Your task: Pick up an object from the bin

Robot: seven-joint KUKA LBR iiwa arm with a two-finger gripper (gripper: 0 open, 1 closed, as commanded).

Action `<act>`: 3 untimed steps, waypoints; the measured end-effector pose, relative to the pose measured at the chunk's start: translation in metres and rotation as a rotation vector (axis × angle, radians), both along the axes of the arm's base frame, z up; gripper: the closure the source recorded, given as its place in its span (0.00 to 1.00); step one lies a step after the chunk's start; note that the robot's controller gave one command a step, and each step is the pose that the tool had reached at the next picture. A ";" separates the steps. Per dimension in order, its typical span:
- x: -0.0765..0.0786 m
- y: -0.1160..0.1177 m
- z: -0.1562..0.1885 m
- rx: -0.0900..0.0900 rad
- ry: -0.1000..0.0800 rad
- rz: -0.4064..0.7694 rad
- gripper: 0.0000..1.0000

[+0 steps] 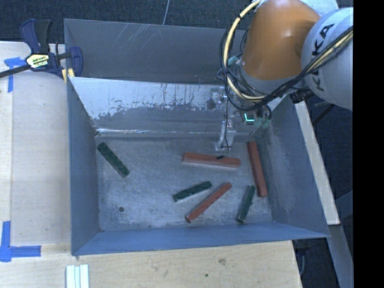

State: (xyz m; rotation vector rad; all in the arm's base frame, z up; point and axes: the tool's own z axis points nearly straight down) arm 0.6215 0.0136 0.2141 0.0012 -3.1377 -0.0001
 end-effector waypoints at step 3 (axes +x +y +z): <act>0.003 -0.024 -0.078 0.000 -0.004 -0.037 0.00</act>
Offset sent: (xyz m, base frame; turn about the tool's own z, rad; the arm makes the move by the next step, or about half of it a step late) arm -0.0014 -0.0341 -0.1441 0.2254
